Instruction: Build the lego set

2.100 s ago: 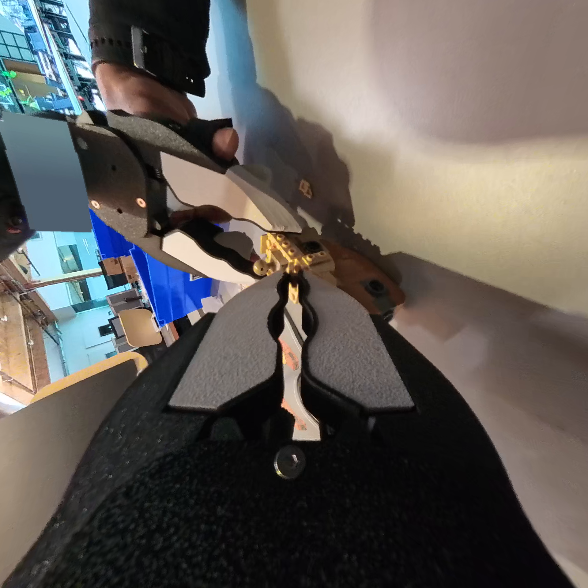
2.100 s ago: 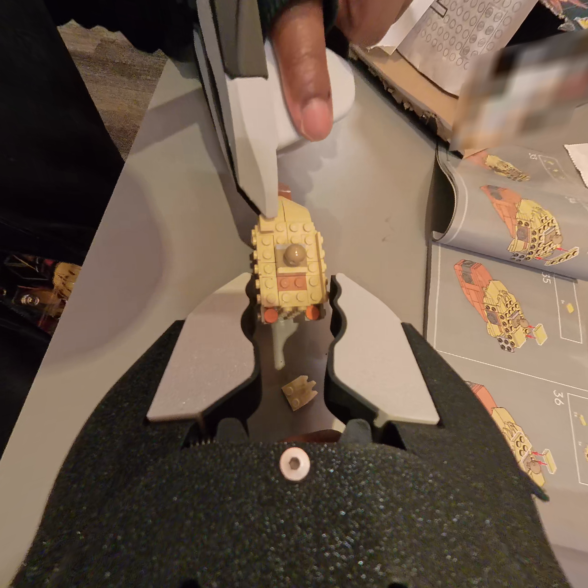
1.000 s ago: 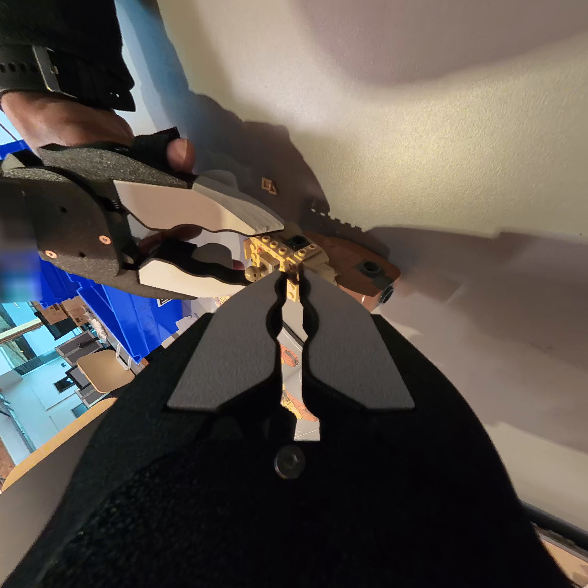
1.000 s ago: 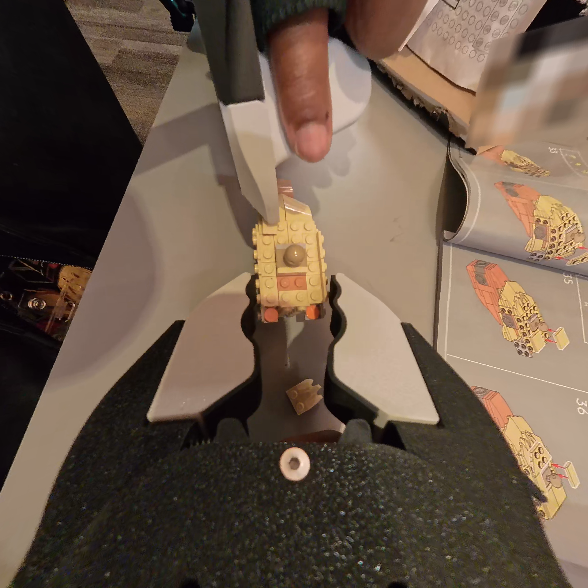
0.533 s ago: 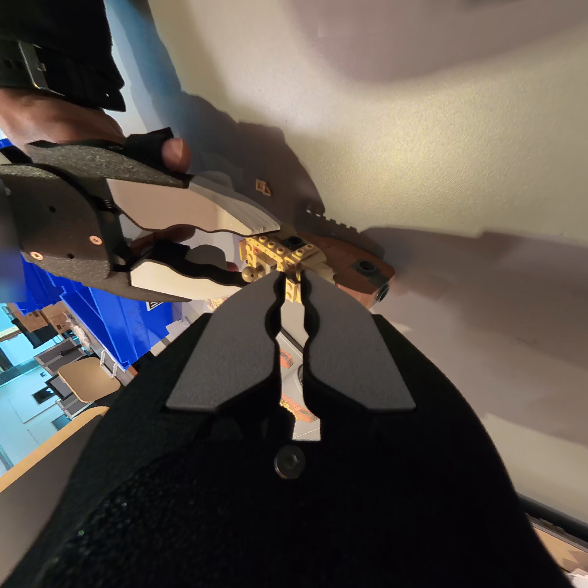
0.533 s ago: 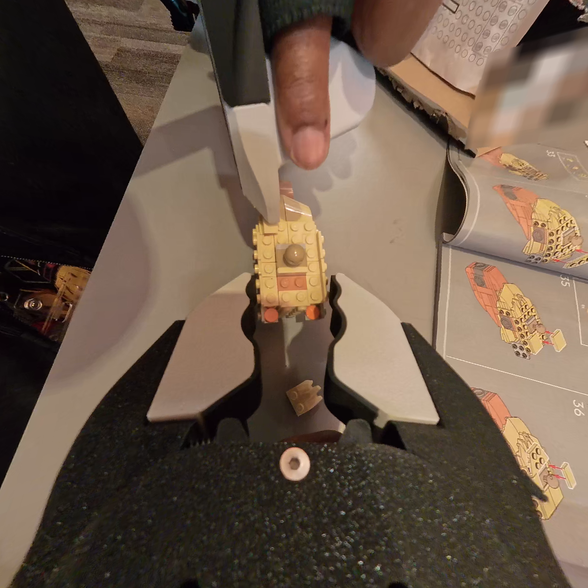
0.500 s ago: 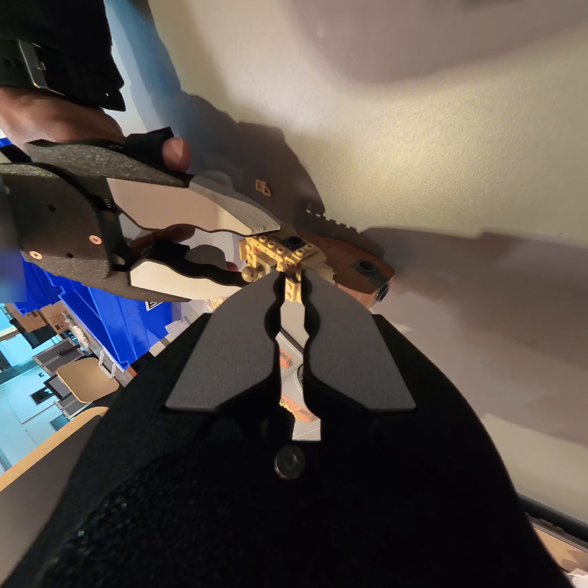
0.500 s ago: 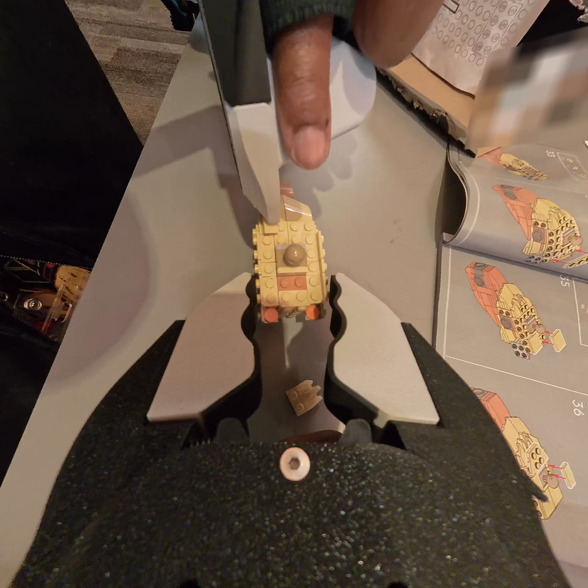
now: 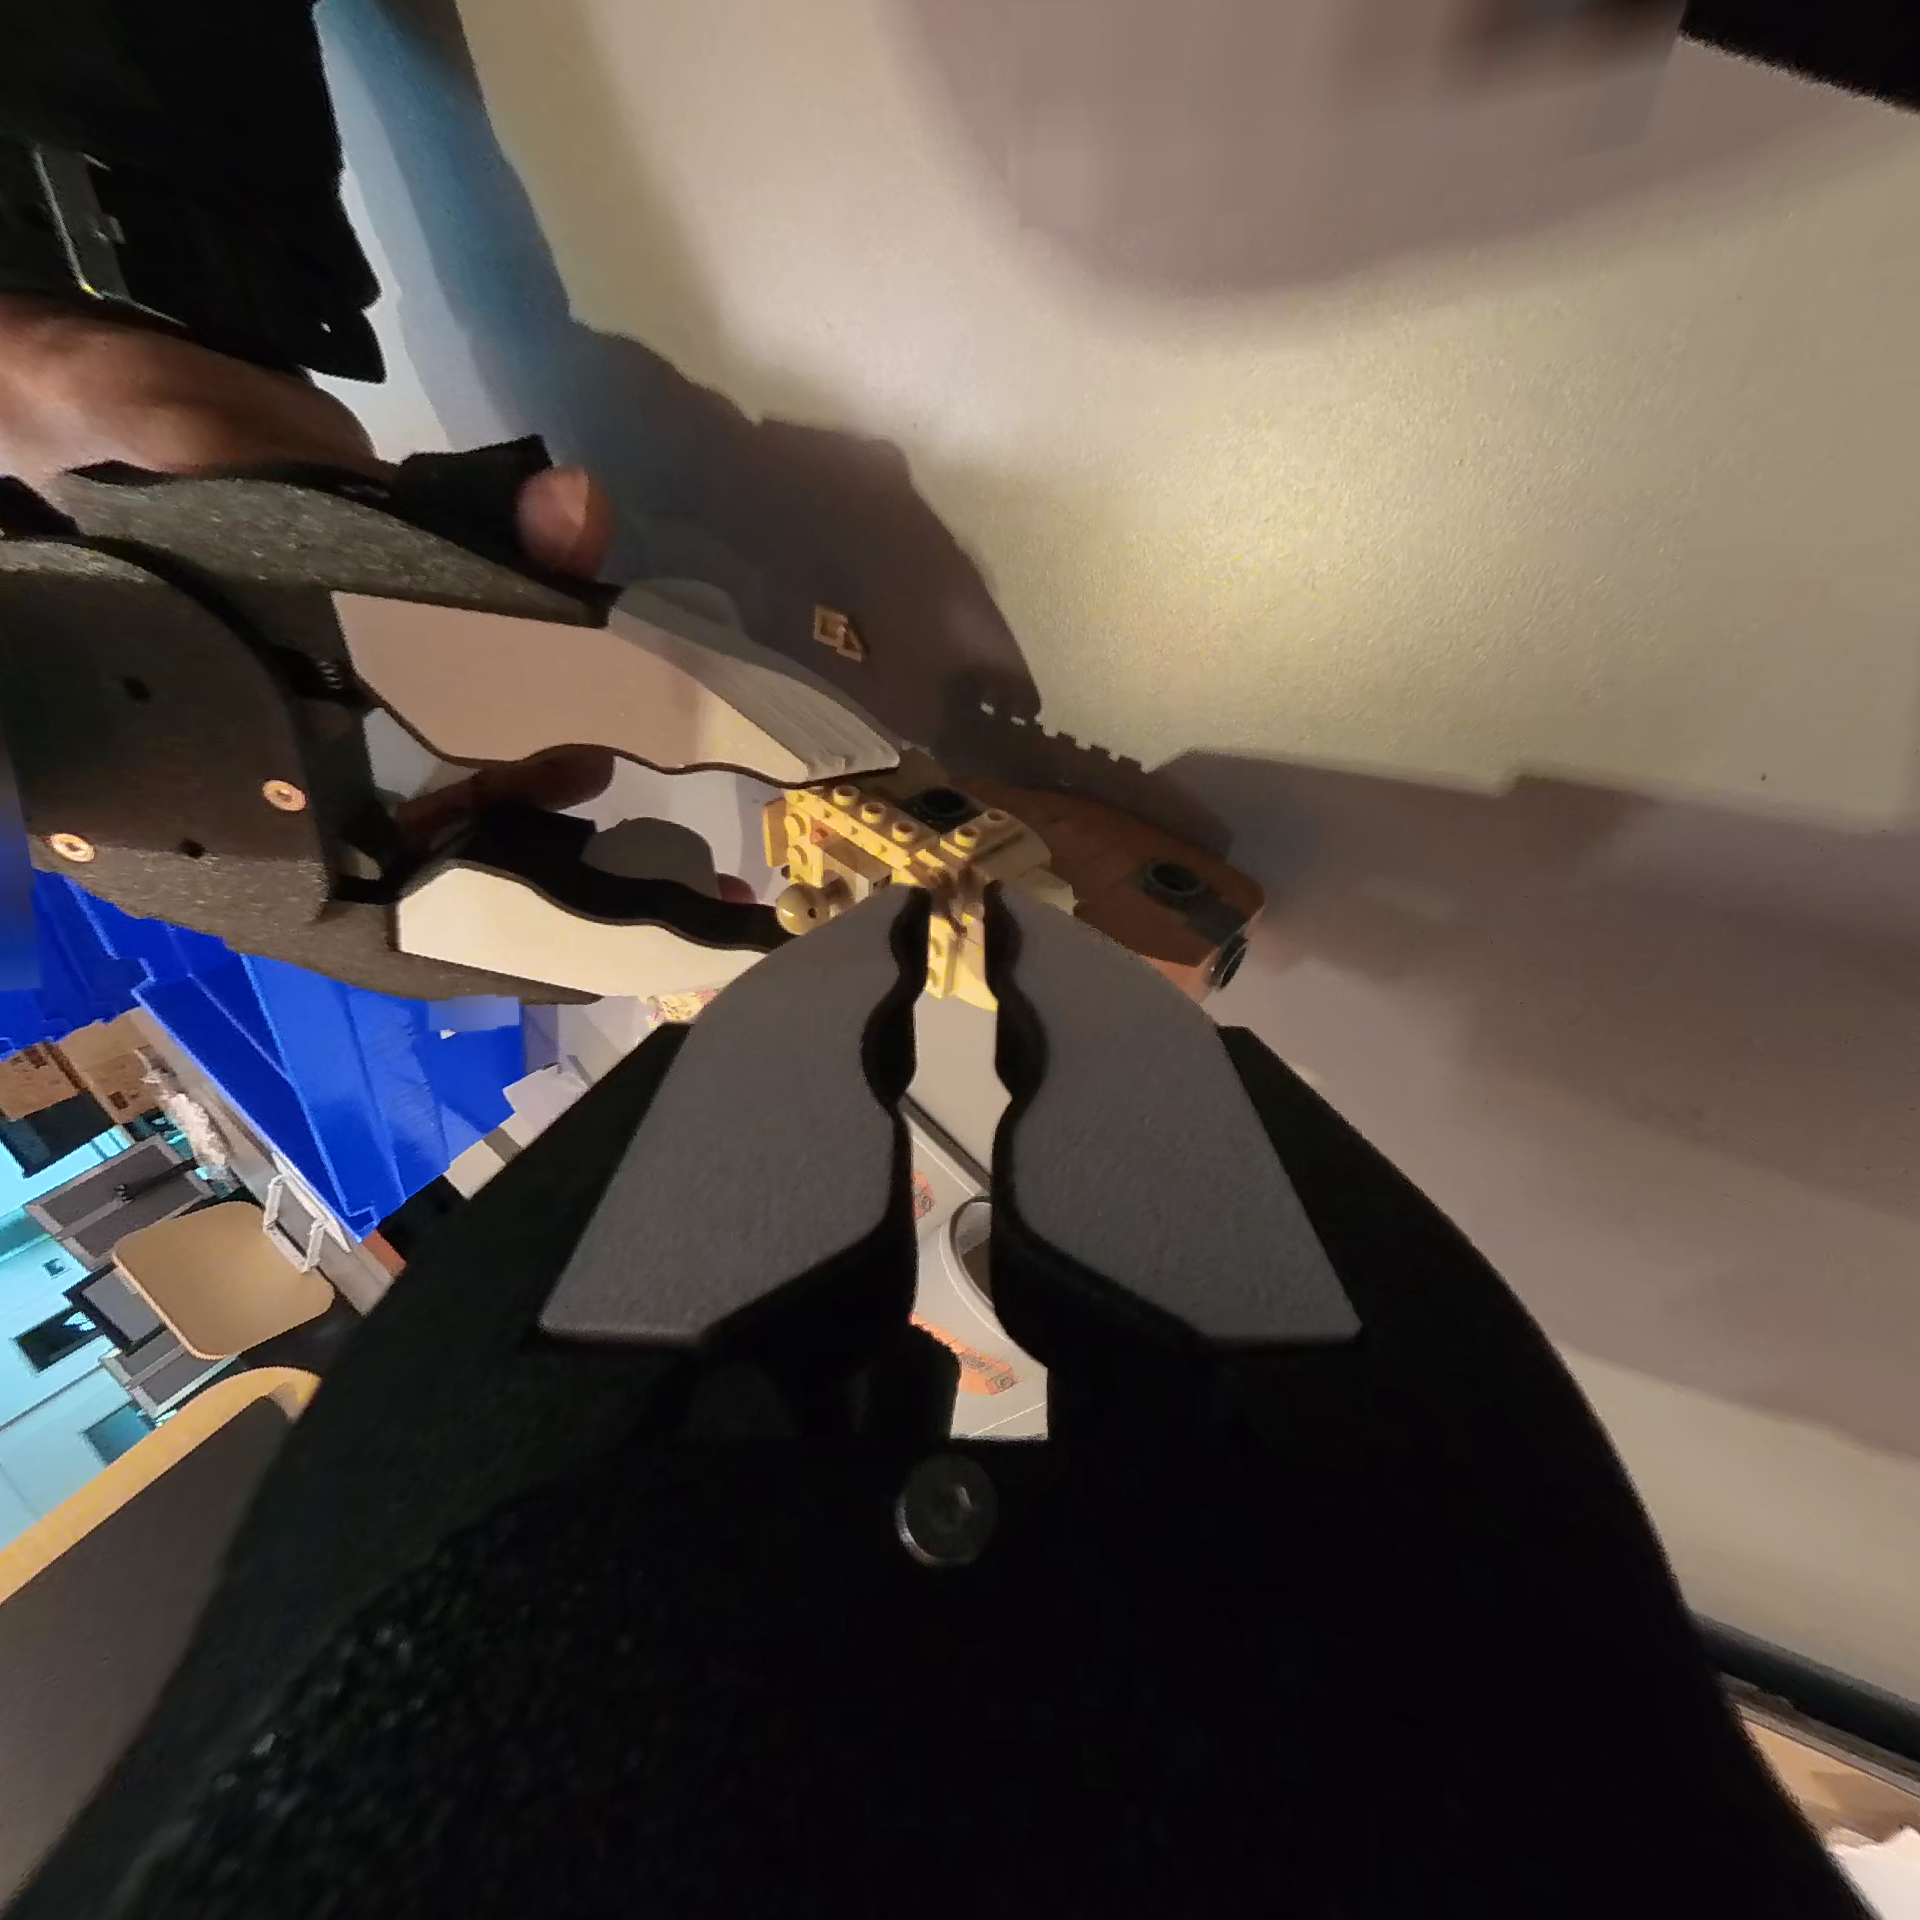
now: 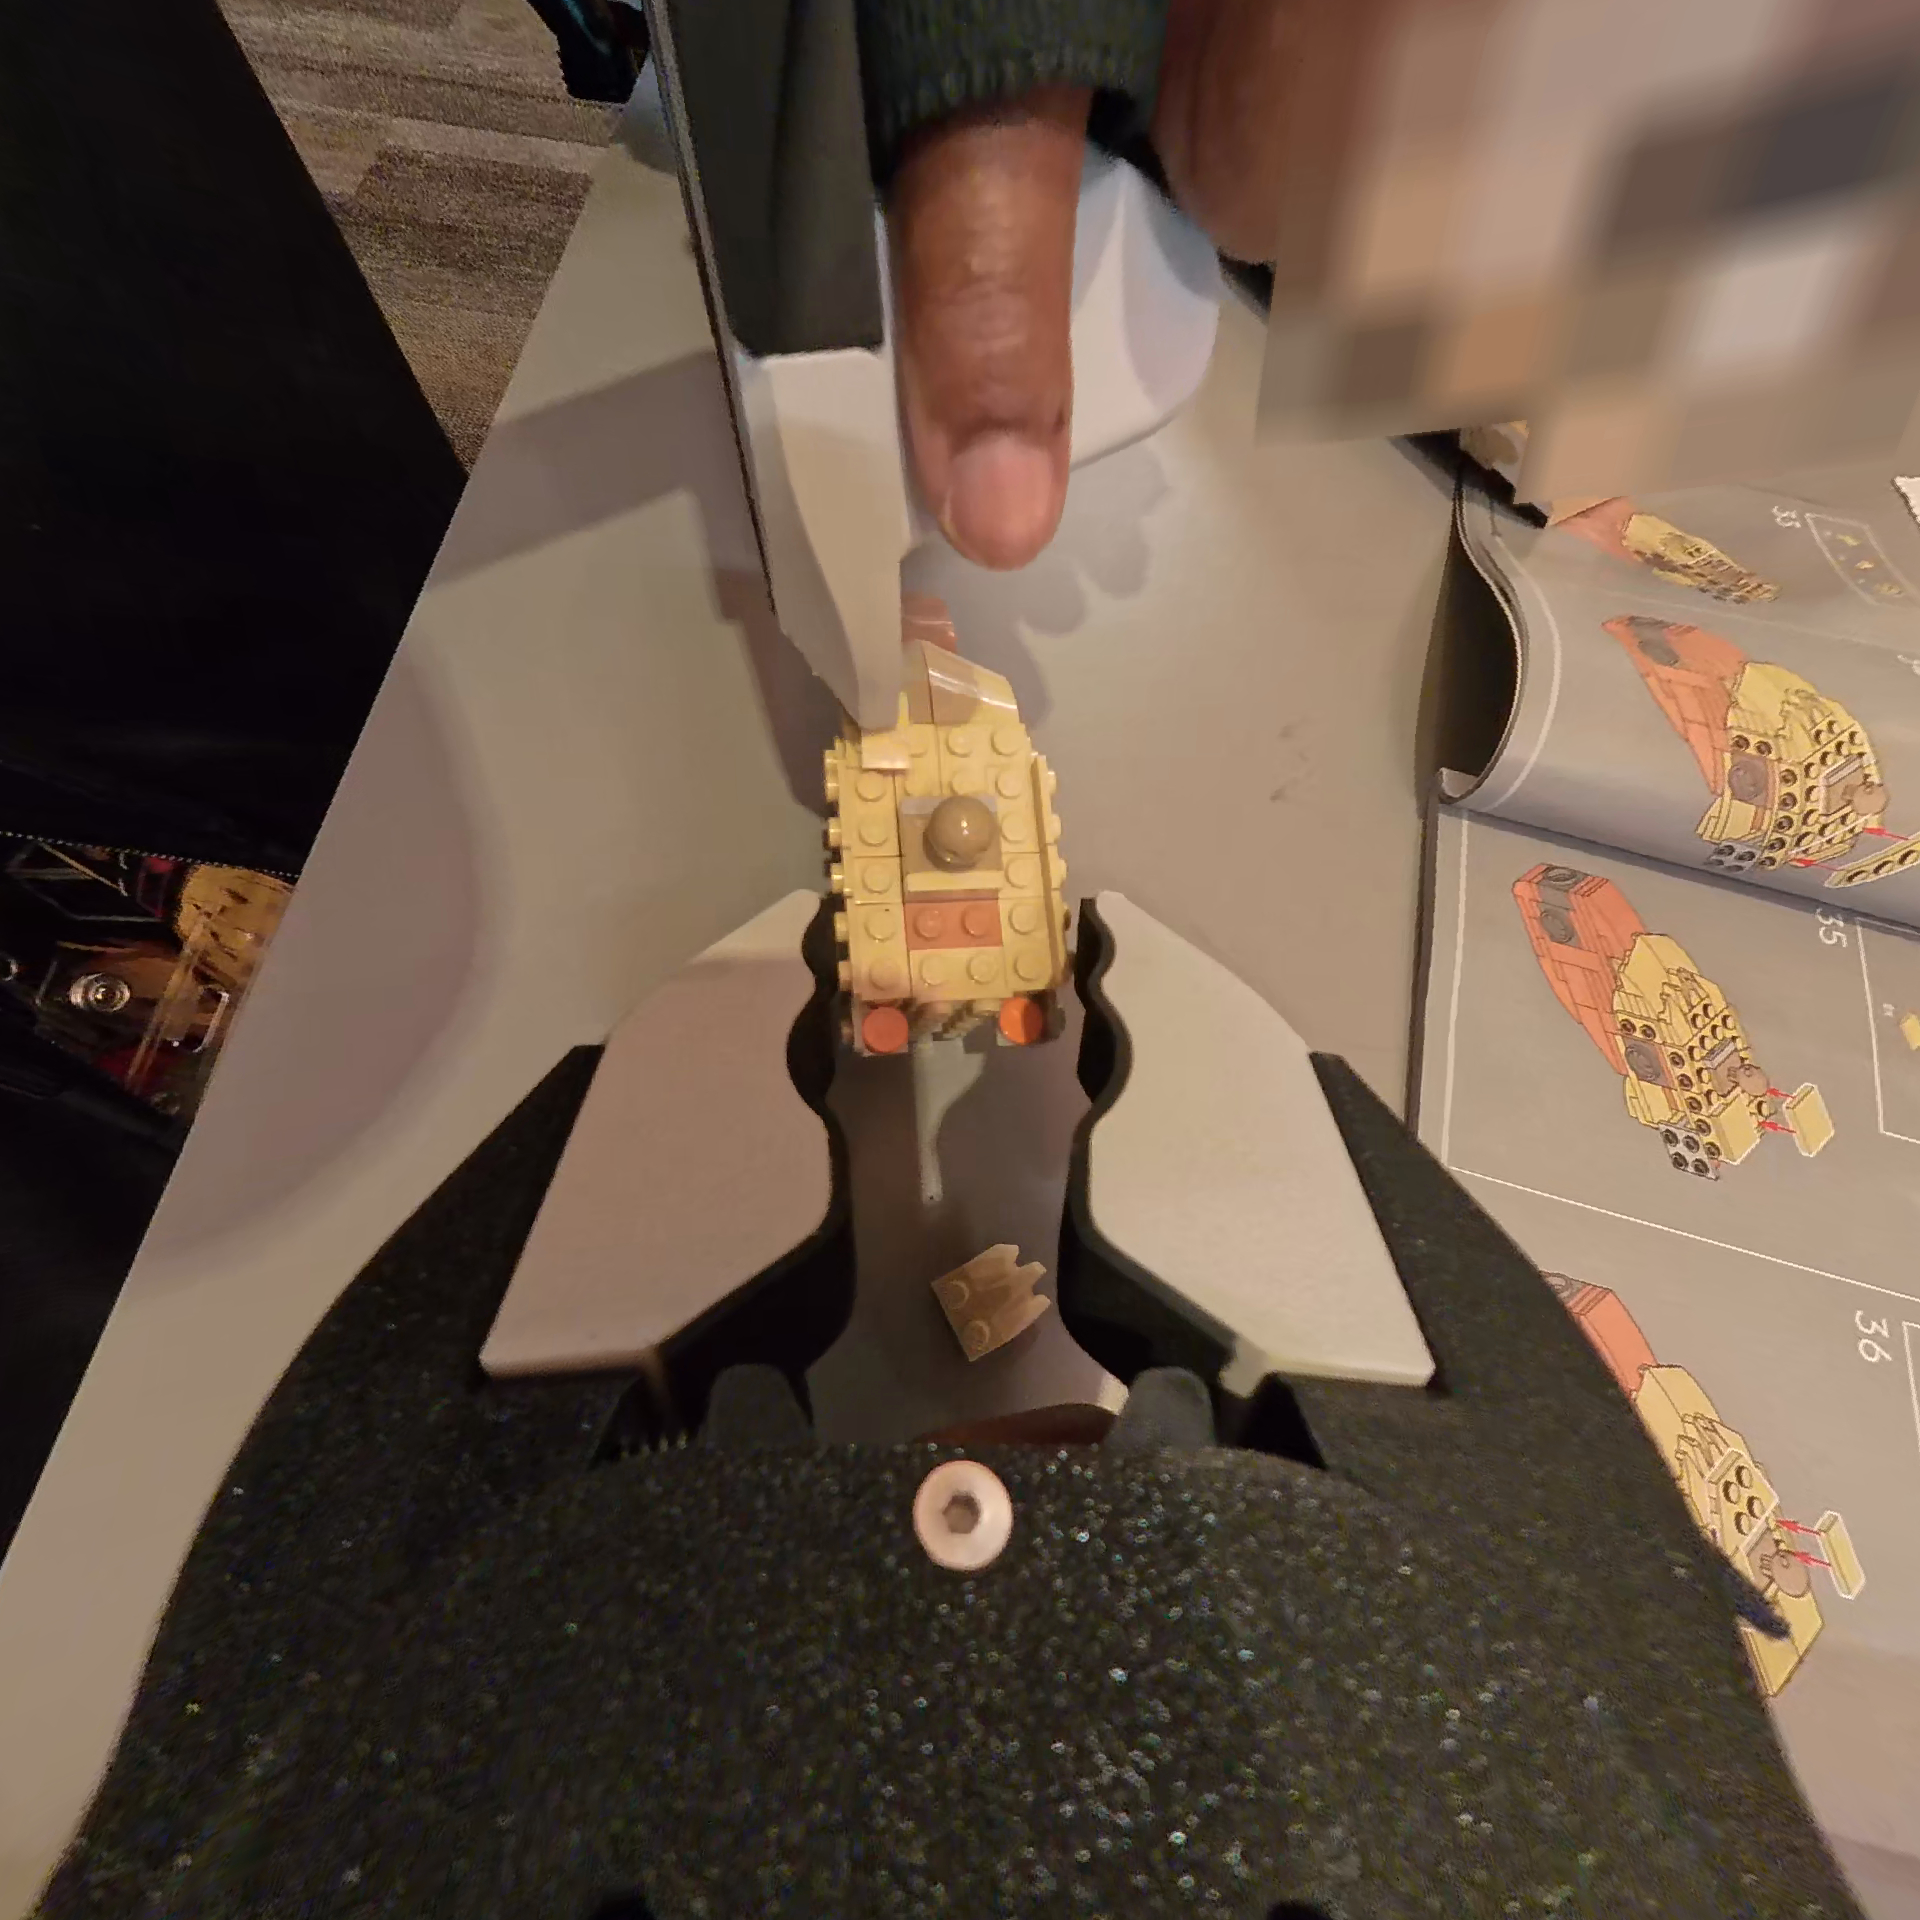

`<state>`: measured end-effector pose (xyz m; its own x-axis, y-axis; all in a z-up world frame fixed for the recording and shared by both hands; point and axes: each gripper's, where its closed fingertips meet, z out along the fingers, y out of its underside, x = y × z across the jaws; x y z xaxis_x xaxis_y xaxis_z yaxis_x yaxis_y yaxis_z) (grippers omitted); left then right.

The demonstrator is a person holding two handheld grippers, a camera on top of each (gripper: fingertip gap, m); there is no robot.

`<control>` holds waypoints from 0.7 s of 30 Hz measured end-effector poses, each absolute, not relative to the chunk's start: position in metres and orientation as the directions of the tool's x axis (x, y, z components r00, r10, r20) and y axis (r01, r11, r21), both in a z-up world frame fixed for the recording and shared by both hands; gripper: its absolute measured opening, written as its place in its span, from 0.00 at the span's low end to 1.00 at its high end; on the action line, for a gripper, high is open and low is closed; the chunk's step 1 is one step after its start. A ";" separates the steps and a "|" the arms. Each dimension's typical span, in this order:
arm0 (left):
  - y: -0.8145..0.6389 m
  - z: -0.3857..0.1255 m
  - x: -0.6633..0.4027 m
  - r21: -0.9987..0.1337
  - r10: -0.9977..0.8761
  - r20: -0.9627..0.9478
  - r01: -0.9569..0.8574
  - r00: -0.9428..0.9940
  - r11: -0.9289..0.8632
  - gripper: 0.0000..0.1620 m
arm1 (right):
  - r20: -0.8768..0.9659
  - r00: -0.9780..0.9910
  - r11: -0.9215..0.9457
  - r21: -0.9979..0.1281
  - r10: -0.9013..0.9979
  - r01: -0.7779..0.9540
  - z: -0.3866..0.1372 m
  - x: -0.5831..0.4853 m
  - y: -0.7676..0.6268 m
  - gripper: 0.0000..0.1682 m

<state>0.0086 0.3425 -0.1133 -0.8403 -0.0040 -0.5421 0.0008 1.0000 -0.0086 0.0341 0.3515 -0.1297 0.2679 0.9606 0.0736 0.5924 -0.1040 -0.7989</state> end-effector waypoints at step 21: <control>0.350 -0.101 0.000 -0.446 -0.545 -0.445 -0.352 -0.710 0.823 0.27 | 0.078 0.277 -0.104 -0.804 0.958 0.585 -0.129 0.036 0.352 0.26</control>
